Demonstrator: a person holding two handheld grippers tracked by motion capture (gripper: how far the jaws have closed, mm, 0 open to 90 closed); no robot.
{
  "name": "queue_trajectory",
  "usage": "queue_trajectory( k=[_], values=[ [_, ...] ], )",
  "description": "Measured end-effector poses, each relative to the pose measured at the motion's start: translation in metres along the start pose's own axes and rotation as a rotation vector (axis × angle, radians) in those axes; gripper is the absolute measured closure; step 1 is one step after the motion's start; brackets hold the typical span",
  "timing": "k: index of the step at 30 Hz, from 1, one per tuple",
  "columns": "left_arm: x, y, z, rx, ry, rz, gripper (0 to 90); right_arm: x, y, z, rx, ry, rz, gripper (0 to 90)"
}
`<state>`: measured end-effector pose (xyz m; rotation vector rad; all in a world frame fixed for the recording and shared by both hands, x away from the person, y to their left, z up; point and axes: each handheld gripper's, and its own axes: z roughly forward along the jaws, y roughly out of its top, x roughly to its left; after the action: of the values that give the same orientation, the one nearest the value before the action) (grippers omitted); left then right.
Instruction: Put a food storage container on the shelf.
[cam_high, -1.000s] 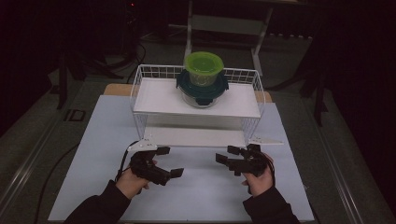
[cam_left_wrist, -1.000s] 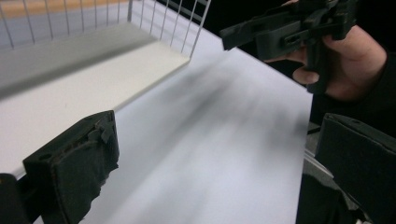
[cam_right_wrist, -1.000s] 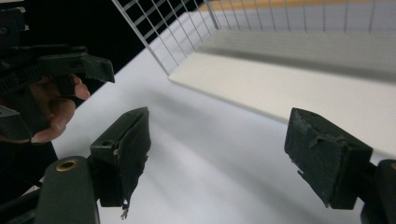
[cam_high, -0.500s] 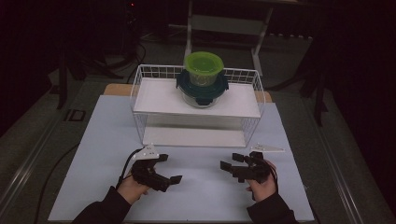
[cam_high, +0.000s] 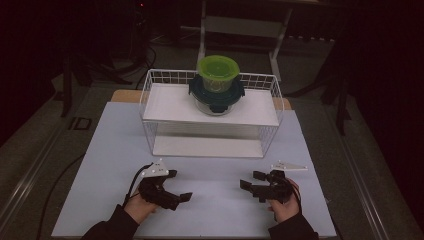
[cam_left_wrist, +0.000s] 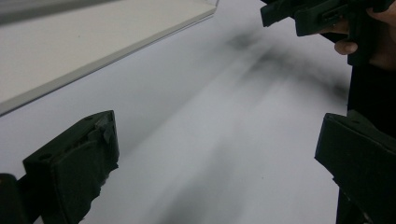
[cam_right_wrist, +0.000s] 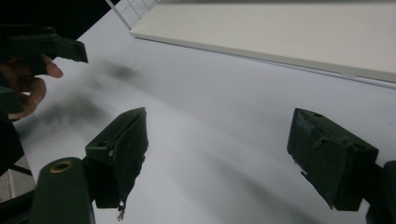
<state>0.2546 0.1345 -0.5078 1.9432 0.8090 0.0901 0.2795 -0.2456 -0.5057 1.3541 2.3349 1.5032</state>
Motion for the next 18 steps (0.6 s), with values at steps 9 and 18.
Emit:
queue_trajectory(
  k=[9,18],
  values=[
    [-0.0002,-0.0058,0.0004,0.008,0.008,-0.004,0.0,-0.0057,-0.0029,-0.0008,-0.002,-0.023,-0.004,19.8],
    [-0.0006,-0.0087,0.0013,0.019,0.017,0.010,0.0,-0.0100,-0.0039,-0.0017,-0.009,-0.020,0.017,19.9]
  ],
)
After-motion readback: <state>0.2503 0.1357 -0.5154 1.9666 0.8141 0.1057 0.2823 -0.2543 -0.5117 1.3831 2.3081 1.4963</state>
